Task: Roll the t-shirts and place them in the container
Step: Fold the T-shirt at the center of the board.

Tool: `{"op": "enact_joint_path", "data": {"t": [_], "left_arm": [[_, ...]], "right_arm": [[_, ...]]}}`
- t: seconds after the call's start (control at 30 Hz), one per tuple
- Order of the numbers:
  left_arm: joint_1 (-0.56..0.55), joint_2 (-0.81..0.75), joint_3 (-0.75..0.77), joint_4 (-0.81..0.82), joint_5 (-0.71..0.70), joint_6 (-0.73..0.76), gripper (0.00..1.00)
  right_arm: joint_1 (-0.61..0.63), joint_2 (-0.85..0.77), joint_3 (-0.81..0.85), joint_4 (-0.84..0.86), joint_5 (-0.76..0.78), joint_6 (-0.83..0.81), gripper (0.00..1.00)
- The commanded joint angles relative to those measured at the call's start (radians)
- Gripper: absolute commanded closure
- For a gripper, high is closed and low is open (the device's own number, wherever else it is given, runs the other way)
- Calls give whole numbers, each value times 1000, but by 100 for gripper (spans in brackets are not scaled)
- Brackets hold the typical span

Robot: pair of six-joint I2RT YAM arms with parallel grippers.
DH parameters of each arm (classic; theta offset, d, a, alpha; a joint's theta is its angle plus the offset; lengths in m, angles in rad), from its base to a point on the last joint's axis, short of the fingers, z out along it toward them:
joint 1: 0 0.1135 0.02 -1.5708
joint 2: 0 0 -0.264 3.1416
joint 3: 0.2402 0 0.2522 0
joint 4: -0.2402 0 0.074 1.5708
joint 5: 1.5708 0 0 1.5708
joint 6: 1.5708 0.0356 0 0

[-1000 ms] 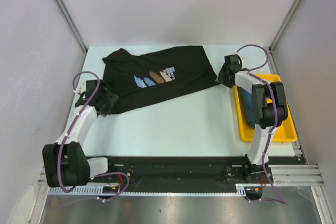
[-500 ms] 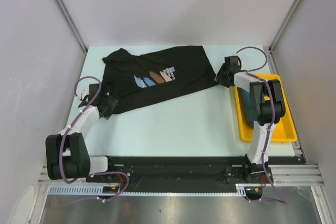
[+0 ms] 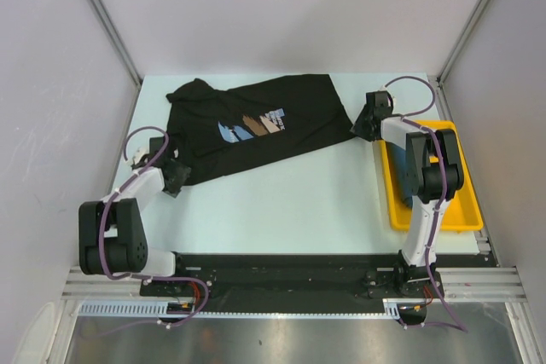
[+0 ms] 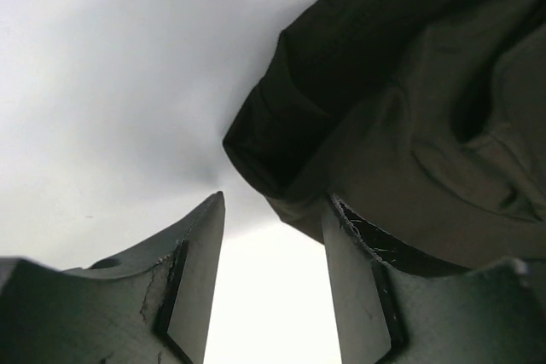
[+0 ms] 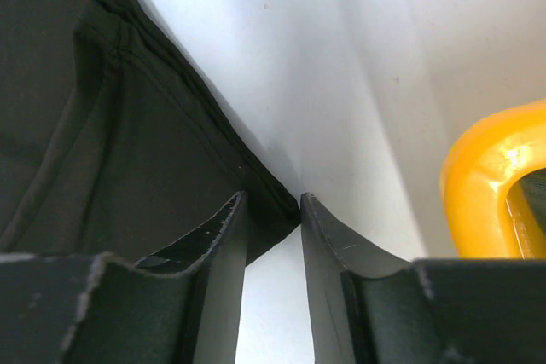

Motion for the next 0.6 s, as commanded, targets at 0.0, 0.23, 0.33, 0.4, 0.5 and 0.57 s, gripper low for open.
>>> {"op": "enact_joint_path", "data": {"t": [0.0,0.23,0.33,0.4,0.5,0.57], "left_arm": [[8,35,-6,32,-37,-15,46],[8,86,20,50,-52,-4,65],[8,96,51,37,-72,2,92],[8,116,109,-38,-98,6,100],[8,124,198,-194,-199,5,100],[6,118,229,-291,-284,5,100]], "right_arm": [[-3,23,4,-3,5,-8,65],[-3,21,13,-1,1,-12,77],[-3,21,26,-13,-8,-17,90],[-3,13,29,-26,-11,-15,99],[1,-22,27,-92,12,-8,100],[4,-59,3,-139,27,-6,100]]}}
